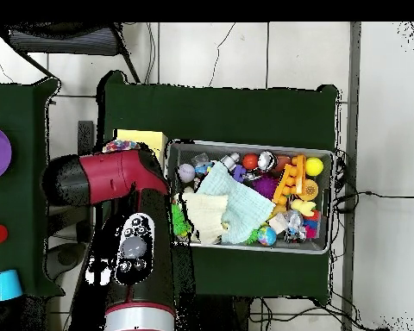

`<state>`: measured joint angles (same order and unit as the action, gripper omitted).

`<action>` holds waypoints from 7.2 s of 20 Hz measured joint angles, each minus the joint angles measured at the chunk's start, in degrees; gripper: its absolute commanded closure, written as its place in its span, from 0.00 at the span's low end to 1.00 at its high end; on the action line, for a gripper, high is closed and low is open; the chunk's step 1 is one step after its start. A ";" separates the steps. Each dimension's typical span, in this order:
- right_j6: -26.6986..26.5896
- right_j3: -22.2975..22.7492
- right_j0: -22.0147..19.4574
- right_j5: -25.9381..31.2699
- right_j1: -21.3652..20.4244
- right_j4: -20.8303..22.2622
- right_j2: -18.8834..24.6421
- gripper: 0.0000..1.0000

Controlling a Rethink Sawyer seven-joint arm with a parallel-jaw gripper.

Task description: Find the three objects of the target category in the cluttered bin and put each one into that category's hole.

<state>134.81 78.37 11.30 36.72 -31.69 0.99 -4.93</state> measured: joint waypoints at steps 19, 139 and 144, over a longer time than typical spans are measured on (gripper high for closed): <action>0.00 -2.54 1.35 -10.85 1.71 0.11 -4.31 1.00; 0.00 -1.46 -8.22 4.18 -1.81 7.94 8.64 1.00; 0.00 -1.00 -8.22 5.02 -2.12 7.92 8.64 1.00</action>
<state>134.81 77.38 3.07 41.74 -33.81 8.90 3.71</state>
